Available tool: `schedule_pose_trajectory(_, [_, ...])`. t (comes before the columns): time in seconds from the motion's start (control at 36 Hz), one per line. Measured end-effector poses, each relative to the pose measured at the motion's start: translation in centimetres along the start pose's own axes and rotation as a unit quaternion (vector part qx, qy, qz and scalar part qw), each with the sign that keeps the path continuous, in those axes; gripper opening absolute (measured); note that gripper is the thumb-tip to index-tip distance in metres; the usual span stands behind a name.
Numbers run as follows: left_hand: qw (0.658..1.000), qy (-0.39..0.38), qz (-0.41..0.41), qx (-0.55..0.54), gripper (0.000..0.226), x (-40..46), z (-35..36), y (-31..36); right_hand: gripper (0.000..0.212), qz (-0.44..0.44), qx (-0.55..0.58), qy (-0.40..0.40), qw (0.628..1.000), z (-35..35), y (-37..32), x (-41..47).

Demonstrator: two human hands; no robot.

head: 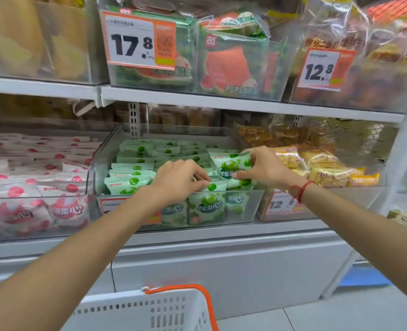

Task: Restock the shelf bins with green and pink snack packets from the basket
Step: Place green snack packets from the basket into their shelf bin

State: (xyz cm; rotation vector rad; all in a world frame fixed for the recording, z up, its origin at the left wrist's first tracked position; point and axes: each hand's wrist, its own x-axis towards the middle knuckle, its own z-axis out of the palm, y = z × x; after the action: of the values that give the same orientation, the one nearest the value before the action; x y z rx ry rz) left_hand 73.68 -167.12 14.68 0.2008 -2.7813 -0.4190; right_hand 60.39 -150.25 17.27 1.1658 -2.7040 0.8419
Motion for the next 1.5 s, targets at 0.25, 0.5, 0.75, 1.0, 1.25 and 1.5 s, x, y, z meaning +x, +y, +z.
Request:
schedule_pose_trajectory(0.25, [0.997,-0.061,0.004,0.052,0.021,0.8,-1.5,0.5,0.075,-0.017,-0.18,-0.172,0.968,-3.7,-2.9,0.4])
schedule_pose_trajectory(0.5, [0.996,-0.052,-0.027,-0.074,0.069,3.1,-1.4,2.1,0.039,0.025,0.054,-0.179,0.982,-3.1,-1.4,1.4])
schedule_pose_trajectory(0.75, [0.988,-0.038,0.025,-0.149,0.017,3.4,-0.4,0.2,0.022,-0.061,-0.241,-0.229,0.941,-6.5,-2.9,2.6])
schedule_pose_trajectory(1.0, [0.993,-0.049,0.05,-0.098,0.015,3.1,-1.2,1.0,0.011,-0.107,-0.454,-0.272,0.842,-3.0,-2.3,3.7])
schedule_pose_trajectory(1.25, [0.997,0.004,0.071,-0.027,0.014,2.6,-0.8,4.0,0.034,-0.169,-0.351,-0.171,0.905,-3.8,-2.8,4.2])
schedule_pose_trajectory(1.5, [0.992,-0.044,0.076,0.095,0.03,4.5,-1.5,6.8,0.024,-0.133,-0.209,-0.143,0.958,-4.3,0.6,2.8])
